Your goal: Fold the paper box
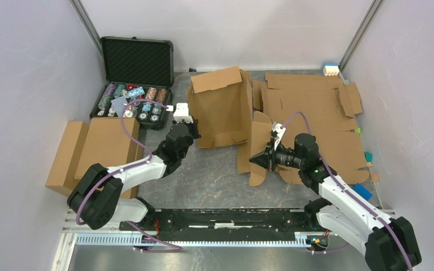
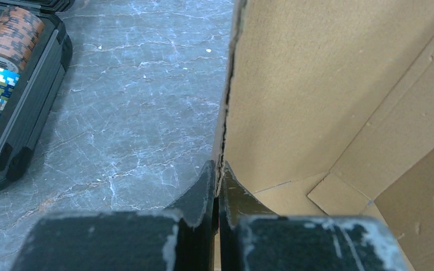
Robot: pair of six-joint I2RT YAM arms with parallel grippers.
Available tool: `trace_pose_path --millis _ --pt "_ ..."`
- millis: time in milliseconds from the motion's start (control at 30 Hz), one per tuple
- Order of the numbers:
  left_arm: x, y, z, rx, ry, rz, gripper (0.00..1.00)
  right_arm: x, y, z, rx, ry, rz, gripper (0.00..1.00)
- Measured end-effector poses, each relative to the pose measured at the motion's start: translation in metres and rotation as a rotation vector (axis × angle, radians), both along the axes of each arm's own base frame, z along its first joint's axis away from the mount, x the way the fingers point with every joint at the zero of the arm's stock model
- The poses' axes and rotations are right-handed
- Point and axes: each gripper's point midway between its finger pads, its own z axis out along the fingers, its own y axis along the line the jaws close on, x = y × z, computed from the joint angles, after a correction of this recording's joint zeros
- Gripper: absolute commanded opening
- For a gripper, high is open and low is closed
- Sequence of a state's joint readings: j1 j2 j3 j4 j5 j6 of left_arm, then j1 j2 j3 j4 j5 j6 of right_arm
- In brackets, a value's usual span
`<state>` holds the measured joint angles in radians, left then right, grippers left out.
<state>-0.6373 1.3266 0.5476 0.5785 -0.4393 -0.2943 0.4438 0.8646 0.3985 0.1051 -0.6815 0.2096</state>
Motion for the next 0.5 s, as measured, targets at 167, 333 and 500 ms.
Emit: trace_pose_path --millis 167,333,500 --pt "-0.002 -0.004 0.000 -0.002 0.000 -0.010 0.02 -0.011 0.008 0.006 0.053 0.019 0.073 0.00" --pt "-0.004 -0.009 0.001 -0.005 0.000 -0.023 0.02 -0.016 0.011 0.005 0.070 0.023 0.106 0.00" --pt "-0.004 -0.015 0.000 -0.052 -0.003 -0.035 0.02 -0.023 0.015 0.004 0.123 0.033 0.136 0.00"
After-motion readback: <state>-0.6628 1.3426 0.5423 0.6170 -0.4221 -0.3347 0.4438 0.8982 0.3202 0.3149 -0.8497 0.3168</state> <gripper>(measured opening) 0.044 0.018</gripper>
